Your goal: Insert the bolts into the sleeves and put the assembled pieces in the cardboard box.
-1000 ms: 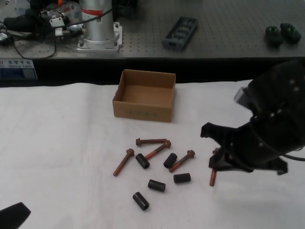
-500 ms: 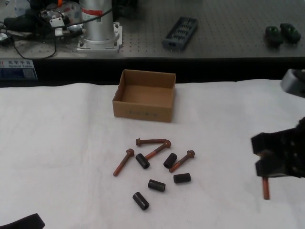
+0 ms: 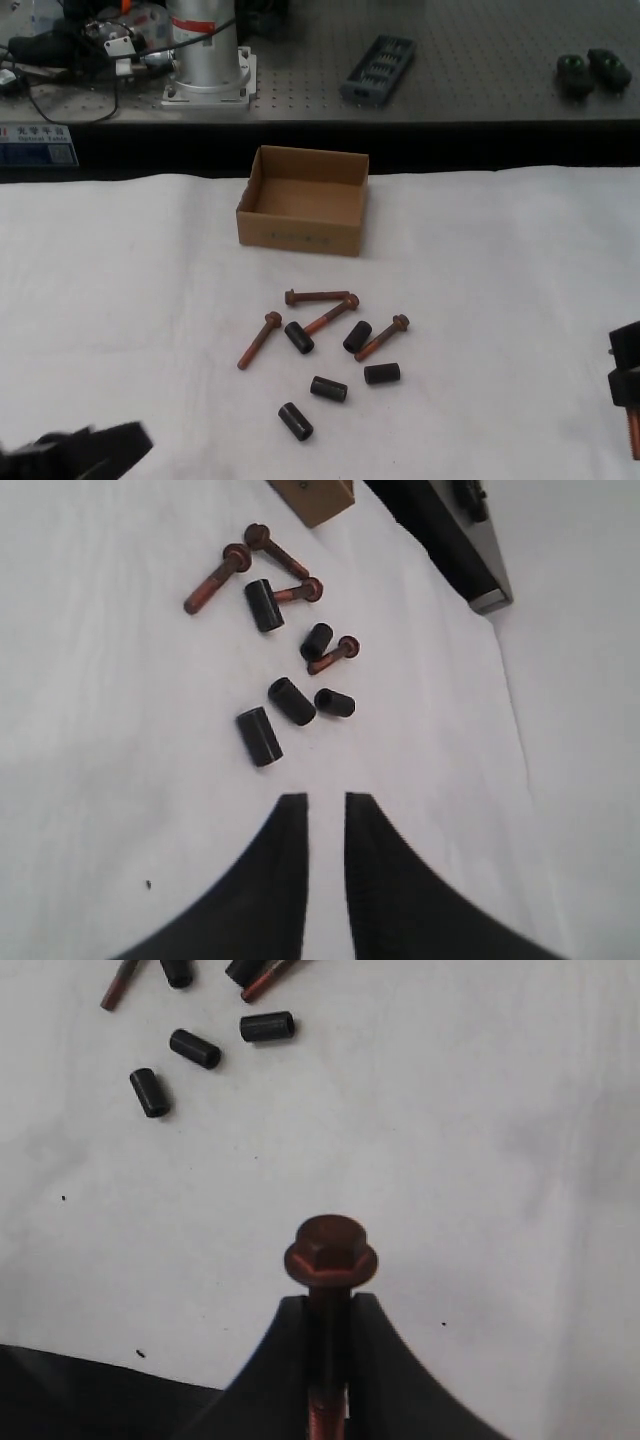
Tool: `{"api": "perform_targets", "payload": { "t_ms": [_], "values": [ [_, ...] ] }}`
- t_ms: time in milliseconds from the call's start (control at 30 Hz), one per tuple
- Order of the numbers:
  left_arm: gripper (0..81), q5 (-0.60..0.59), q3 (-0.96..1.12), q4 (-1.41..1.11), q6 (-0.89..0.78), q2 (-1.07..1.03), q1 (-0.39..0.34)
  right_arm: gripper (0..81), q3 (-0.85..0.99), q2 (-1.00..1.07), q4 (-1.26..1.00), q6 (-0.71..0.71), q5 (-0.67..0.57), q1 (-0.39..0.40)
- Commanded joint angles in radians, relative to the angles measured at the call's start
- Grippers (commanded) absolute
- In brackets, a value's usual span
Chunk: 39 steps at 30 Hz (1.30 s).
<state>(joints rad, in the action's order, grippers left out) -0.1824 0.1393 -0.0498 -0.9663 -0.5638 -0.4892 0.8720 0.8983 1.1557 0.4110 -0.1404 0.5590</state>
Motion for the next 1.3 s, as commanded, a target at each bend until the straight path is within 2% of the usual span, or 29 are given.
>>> {"api": "perform_targets", "payload": {
  "t_ms": [0, 100, 200, 300, 433, 533, 700, 900, 1033, 1267],
  "values": [
    [10.5, 0.096, 0.100, -0.063, 0.010, -0.191, -0.072, 2.9, 0.001, -0.009, 0.009, -0.008, -0.003, -0.001],
    [10.5, 0.142, 0.249, -0.060, 0.010, -0.453, -0.130, 2.9, 0.001, -0.009, 0.016, -0.008, -0.003, -0.001],
    [10.5, 0.140, 0.410, -0.056, 0.010, -0.681, -0.155, 2.9, 0.001, -0.009, 0.026, -0.008, -0.003, -0.001],
    [10.5, 0.114, 0.548, -0.047, 0.005, -0.878, -0.164, 2.9, 0.001, -0.009, 0.035, -0.008, -0.003, -0.001],
    [10.5, 0.070, 0.687, 0.071, -0.030, -1.032, -0.164, 2.9, 0.001, -0.009, 0.036, -0.010, -0.003, -0.001],
    [13.6, 0.062, 0.738, 0.143, -0.030, -1.068, -0.164, 2.9, 0.001, -0.009, 0.039, -0.043, -0.003, -0.001],
    [24.6, 0.058, 0.739, 0.195, -0.041, -1.061, -0.164, 2.9, 0.001, -0.009, 0.048, -0.068, -0.003, -0.001],
    [24.7, 0.071, 0.739, 0.363, -0.119, -1.061, -0.164, 2.9, 0.001, -0.009, 0.048, -0.068, -0.003, -0.001],
    [24.7, 0.126, 0.739, 0.353, -0.122, -1.061, -0.164, 2.9, 0.001, -0.009, 0.048, -0.068, -0.003, -0.001],
    [24.7, 0.126, 0.739, 0.340, -0.138, -1.064, -0.164, 2.9, 0.001, -0.009, 0.048, -0.068, -0.003, -0.001]
  ]
}}
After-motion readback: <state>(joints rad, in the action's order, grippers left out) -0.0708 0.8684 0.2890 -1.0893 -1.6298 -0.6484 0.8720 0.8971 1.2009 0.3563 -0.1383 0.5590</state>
